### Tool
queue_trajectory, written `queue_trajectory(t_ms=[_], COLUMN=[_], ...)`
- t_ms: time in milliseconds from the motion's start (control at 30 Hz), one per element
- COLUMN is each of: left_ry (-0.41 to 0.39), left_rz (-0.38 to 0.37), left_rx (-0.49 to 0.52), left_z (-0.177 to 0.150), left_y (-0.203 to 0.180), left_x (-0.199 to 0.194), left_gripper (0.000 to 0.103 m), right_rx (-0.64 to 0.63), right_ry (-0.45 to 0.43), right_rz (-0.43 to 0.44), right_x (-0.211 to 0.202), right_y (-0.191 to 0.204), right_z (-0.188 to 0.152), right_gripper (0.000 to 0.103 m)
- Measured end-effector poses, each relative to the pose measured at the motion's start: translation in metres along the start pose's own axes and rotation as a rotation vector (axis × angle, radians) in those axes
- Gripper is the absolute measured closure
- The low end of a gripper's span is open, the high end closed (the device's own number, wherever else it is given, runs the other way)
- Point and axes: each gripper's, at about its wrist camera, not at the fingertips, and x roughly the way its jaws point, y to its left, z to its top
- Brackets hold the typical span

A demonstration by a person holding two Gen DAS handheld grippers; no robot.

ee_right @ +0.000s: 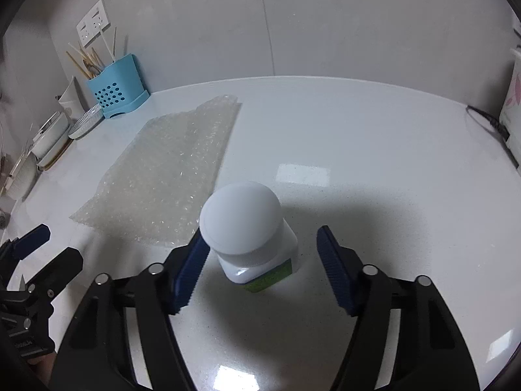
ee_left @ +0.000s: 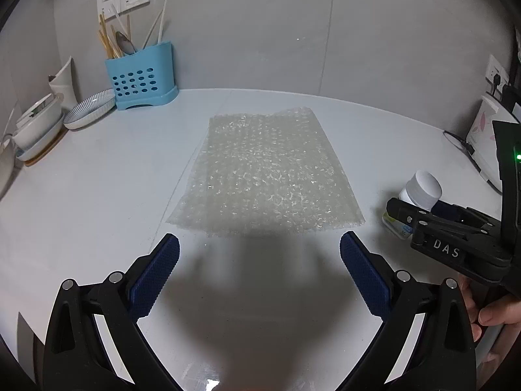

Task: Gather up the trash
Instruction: 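Grasp the bubble wrap with the left gripper while the right gripper grasps the medicine bottle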

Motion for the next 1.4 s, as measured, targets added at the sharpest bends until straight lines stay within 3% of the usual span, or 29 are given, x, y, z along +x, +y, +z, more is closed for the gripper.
queue_trajectory(t_ms=[33, 367, 633, 1133, 1233, 1333, 1400], left_ry=[0.004, 0.032, 0.058, 0.188, 0.196, 0.204, 0.206], left_rz=[0.005, 0.041, 0.057, 0.082, 0.094, 0.096, 0.095], left_rx=[0.0, 0.025, 0.043, 0.034, 0.013, 0.015, 0.018], left_z=[0.001, 0.023, 0.051, 0.055, 0.056, 0.055, 0.055], left_y=[-0.001, -0.031, -0.063, -0.078, -0.076, -0.076, -0.076], left_x=[0.003, 0.037, 0.075, 0.117, 0.115, 0.111, 0.108], left_gripper=[0.006, 0.006, 0.006, 0.007, 0.016, 0.033, 0.054], right_rx=[0.001, 0.098, 0.044, 0.024, 0.02, 0.023, 0.029], right_ry=[0.005, -0.05, -0.054, -0.053, -0.05, -0.046, -0.047], right_rz=[0.008, -0.009, -0.023, -0.049, -0.053, -0.053, -0.051], right_x=[0.002, -0.012, -0.027, -0.055, -0.058, -0.06, -0.061], right_y=[-0.001, -0.035, -0.045, -0.062, -0.063, -0.062, -0.062], right_z=[0.001, 0.019, 0.018, 0.002, 0.0, -0.003, -0.004], right_gripper=[0.056, 0.057, 0.057, 0.057, 0.058, 0.058, 0.058])
